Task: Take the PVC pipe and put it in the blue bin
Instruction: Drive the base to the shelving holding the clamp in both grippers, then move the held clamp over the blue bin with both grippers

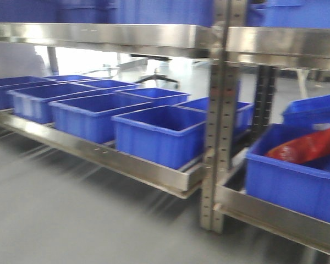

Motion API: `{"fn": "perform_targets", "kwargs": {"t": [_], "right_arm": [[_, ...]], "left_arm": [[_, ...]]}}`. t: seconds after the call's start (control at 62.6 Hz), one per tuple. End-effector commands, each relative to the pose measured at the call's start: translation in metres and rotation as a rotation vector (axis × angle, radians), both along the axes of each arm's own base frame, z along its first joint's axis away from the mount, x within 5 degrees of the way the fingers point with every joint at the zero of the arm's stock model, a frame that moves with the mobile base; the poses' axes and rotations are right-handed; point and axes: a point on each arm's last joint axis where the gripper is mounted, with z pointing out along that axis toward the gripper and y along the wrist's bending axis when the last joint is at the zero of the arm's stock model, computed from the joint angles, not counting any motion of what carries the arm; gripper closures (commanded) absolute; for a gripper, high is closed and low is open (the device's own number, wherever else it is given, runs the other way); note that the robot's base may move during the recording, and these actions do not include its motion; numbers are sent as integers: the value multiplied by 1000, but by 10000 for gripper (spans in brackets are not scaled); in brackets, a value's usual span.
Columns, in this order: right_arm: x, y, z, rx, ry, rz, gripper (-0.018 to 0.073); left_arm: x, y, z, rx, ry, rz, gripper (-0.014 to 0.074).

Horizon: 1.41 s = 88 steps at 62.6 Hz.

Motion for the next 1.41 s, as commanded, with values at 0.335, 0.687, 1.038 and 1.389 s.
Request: {"fn": "perform_targets", "kwargs": {"t": [0.335, 0.687, 1.038, 1.389], "right_arm": [[-1, 0, 3, -9, -32, -3, 727], [-1, 0, 3, -9, -32, -3, 727], [-1, 0, 3, -9, -34, -4, 727], [-1, 0, 3, -9, -34, -4, 727]], "left_arm": [[-1, 0, 5, -9, -36, 0, 707], [-1, 0, 5, -9, -36, 0, 707], [-1, 0, 5, -9, -36, 0, 707], [-1, 0, 5, -9, -36, 0, 707]]}}
